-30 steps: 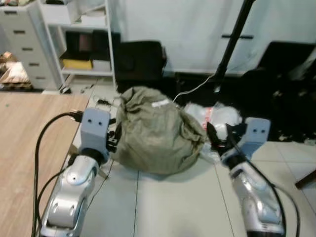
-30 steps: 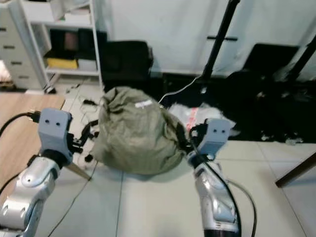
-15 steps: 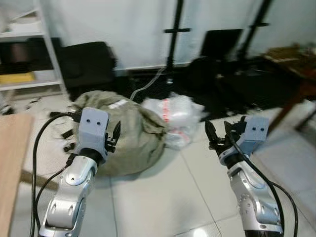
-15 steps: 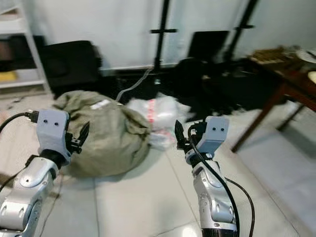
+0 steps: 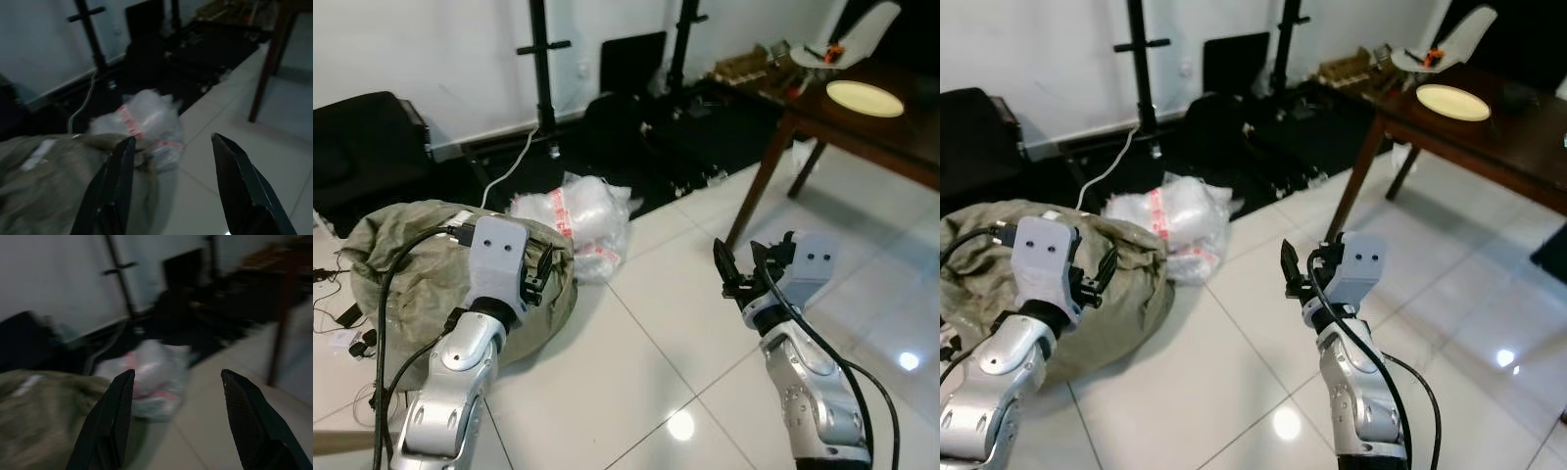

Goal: Setting the table

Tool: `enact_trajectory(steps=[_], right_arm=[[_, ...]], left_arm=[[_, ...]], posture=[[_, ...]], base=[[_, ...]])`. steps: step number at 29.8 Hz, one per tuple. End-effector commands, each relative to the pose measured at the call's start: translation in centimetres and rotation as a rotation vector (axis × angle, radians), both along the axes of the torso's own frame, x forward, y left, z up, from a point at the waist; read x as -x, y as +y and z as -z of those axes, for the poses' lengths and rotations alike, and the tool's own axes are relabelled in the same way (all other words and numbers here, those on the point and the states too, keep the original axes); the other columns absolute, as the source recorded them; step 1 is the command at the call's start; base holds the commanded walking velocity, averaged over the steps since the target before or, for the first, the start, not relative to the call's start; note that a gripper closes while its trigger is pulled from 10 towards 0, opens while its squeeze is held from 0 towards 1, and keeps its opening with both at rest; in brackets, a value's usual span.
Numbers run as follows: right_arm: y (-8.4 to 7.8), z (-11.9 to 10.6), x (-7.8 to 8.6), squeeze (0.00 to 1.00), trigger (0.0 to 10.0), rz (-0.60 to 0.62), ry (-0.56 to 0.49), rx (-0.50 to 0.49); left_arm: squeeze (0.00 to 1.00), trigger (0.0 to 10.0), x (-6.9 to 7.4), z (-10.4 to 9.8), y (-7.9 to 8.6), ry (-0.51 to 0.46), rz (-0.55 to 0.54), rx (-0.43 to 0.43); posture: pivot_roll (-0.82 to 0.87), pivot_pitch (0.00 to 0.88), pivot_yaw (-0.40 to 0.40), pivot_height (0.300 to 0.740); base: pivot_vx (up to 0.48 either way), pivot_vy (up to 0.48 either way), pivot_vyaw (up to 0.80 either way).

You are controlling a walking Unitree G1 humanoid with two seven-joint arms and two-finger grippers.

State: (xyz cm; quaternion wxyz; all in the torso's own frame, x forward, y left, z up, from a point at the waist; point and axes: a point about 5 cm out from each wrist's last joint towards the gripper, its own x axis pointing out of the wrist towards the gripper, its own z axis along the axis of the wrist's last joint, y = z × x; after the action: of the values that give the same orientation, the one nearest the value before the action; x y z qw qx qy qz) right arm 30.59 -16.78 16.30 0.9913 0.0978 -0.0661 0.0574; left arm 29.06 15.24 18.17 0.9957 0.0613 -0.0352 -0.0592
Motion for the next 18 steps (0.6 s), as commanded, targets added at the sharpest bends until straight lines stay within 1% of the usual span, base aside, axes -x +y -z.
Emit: enact_trajectory(steps=[1,7,8,11,18], right_arm=[[-0.3,-0.2,0.0,0.0,10.0,0.009,-0.006,-0.003],[-0.3,-0.2,0.0,0.0,10.0,0.01,-0.006,-0.002],[-0.3,-0.2,0.0,0.0,10.0,0.011,-0.005,-0.002],[-0.4,-0.2,0.0,0.0,10.0,0.013,-0.008,0.001],[-0.3,-0.3,0.1,0.0,10.0,0.014,-0.014,0.004]], left_arm=[[0.0,10.0,0.2,0.4,0.0,0.019,0.013,0.007],[0.0,10.0,0.2,0.6,-0.3,0.027,0.038,0.017],[0.0,10.0,0.2,0.5,-0.6,0.021,0.06,0.014],[0.0,10.0,0.1,0.5,-0.9,0.004,0.082,0.003],[0.0,10.0,-0.1,0.1,-1.7,-0.039,0.133,-0.039]], posture=[[0.0,0.05,0.045,0.74],[-0.01,0.051,0.045,0.74],[-0.01,0.051,0.046,0.74],[-0.01,0.05,0.046,0.74],[-0.02,0.049,0.048,0.74]], base=[[0.0,0.0,-0.8],[0.0,0.0,-0.8],[0.0,0.0,-0.8],[0.0,0.0,-0.8],[0.469,0.0,0.0]])
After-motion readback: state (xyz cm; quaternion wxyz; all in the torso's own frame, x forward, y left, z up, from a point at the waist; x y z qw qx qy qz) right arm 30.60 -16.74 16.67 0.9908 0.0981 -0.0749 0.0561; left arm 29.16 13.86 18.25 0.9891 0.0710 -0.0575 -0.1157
